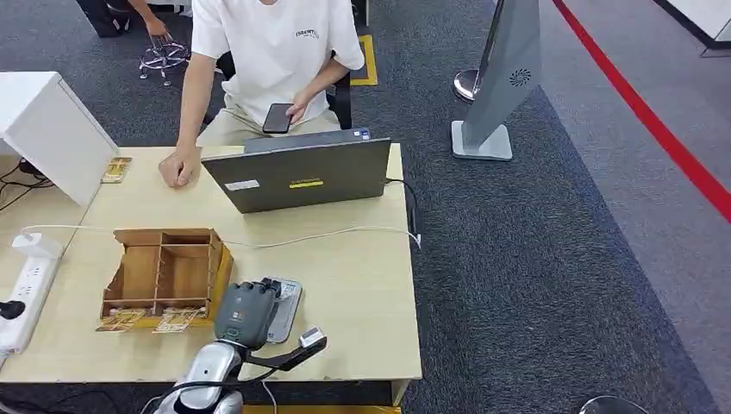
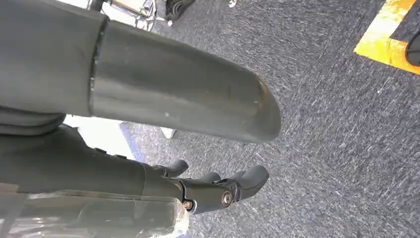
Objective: Pass the card to the sensor for recognition and then transmit it.
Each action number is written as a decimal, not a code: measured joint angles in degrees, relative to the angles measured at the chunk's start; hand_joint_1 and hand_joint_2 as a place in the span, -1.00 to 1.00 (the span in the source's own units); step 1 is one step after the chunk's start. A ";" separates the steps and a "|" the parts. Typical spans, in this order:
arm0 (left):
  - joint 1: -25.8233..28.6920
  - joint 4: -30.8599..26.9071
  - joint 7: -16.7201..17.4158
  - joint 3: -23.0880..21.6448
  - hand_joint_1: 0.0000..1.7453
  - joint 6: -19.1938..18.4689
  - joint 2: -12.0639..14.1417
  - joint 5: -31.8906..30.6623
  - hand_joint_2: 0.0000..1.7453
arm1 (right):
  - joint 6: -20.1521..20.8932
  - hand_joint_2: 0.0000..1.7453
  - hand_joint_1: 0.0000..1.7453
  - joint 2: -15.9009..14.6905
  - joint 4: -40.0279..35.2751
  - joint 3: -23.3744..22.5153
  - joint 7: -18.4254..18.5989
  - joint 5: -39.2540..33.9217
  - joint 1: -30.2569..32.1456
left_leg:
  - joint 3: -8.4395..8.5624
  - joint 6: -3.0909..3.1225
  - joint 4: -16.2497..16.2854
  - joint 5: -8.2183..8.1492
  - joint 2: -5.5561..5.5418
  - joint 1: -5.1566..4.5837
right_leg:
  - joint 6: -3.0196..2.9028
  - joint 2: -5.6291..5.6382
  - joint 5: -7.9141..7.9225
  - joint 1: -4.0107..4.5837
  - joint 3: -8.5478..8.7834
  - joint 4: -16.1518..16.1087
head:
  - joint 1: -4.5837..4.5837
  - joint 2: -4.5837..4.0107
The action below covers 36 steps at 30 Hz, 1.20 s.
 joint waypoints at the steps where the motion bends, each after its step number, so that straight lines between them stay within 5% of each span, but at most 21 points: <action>1: -0.01 0.00 0.04 0.00 1.00 0.00 0.04 0.02 1.00 | 0.00 -1.00 -1.00 0.00 0.00 0.00 0.02 0.00 0.01 | 0.00 0.00 0.00 0.00 0.00 0.00 | 0.00 0.00 0.00 0.00 0.00 0.00 | 0.00 0.00; 7: -2.38 -0.80 1.68 0.00 1.00 0.21 0.70 0.61 1.00 | 0.00 -1.00 -1.00 -0.02 -0.02 -0.04 0.68 1.27 0.08 | -0.01 0.03 0.01 0.04 0.00 0.01 | -0.01 -0.01 0.01 0.01 -0.01 0.00 | 0.00 0.00; 15: -13.08 -14.09 1.27 3.19 1.00 3.52 3.50 0.37 1.00 | 0.00 -1.00 -1.00 0.00 -0.02 -0.09 2.08 3.52 -0.08 | -0.05 0.08 0.04 0.12 -0.05 0.02 | 0.02 -0.07 0.08 0.01 0.01 0.03 | 0.00 0.00; 25: -17.27 -17.11 1.14 6.36 1.00 3.87 4.04 0.15 1.00 | 0.02 -1.00 -1.00 0.00 0.46 1.10 0.98 2.31 -1.33 | -0.08 0.09 0.06 0.12 -0.03 0.02 | 0.02 -0.05 0.08 0.01 -0.02 0.03 | 0.00 0.00; 30: -26.76 -9.80 2.32 8.83 1.00 2.67 4.77 -1.71 1.00 | 3.09 -1.00 -1.00 0.39 3.50 2.58 -1.75 0.98 -3.54 | -0.13 0.10 0.09 0.25 -0.04 0.03 | 0.08 -0.06 0.19 0.01 -0.05 0.04 | -0.02 0.00; 36: -40.57 11.19 8.77 11.17 1.00 2.93 6.65 -4.65 1.00 | 11.68 -1.00 -1.00 1.77 9.80 2.89 -3.67 2.08 -6.79 | -0.11 0.06 0.09 0.41 0.02 0.04 | 0.06 0.05 0.37 0.03 -0.08 0.07 | -0.04 0.00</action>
